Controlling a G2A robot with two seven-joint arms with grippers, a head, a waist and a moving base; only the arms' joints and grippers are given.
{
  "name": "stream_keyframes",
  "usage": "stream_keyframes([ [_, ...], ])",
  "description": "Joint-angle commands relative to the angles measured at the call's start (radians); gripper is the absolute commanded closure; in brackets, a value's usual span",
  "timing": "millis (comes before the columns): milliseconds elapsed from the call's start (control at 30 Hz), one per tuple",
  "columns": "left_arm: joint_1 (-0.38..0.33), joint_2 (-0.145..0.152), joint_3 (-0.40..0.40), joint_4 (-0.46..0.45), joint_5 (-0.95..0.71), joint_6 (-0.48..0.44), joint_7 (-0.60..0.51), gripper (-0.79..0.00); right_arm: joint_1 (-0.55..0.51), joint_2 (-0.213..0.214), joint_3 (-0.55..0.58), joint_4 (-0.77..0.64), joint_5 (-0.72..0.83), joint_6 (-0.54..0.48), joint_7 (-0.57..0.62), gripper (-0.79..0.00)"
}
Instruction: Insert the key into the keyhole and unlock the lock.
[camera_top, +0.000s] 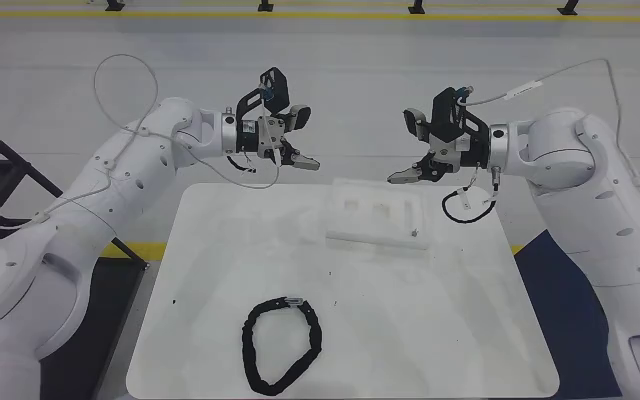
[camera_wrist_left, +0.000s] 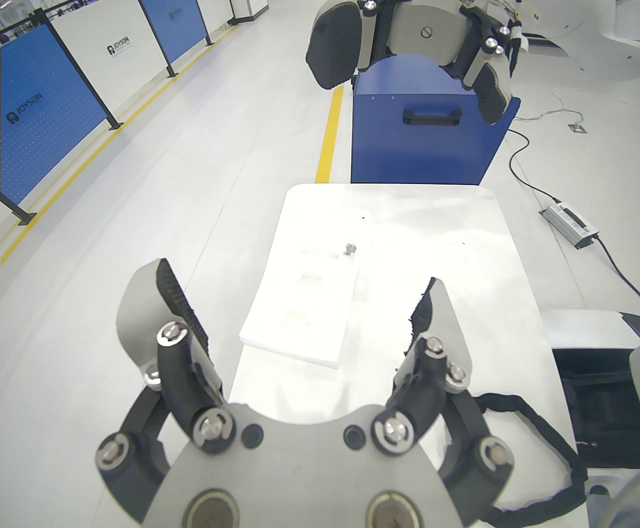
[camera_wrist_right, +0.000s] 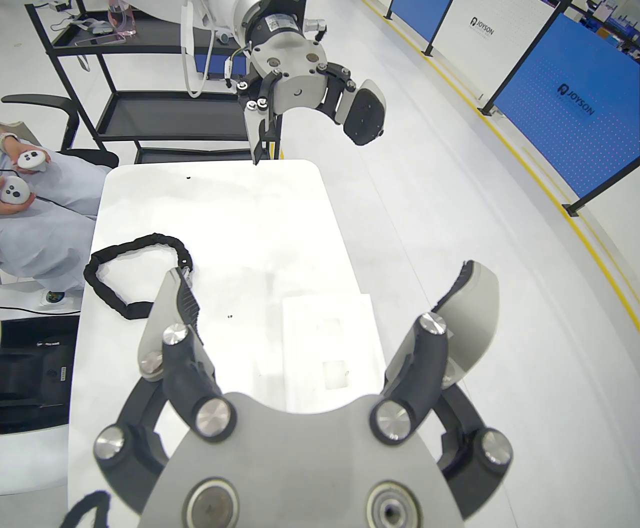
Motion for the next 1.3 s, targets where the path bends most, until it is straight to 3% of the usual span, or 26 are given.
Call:
stream_keyframes([
  [0, 0.0, 0.0, 0.0, 0.0, 0.0, 0.0, 0.0, -0.784, 0.0, 0.0, 0.0, 0.0, 0.0, 0.0, 0.0, -0.784],
  [833, 0.0, 0.0, 0.0, 0.0, 0.0, 0.0, 0.0, -0.785, -0.019, 0.002, 0.002, -0.005, -0.004, 0.015, -0.016, -0.785],
  [1267, 0.0, 0.0, 0.0, 0.0, 0.0, 0.0, 0.0, -0.785, -0.025, -0.037, -0.114, 0.219, 0.014, 0.06, -0.022, -0.785],
])
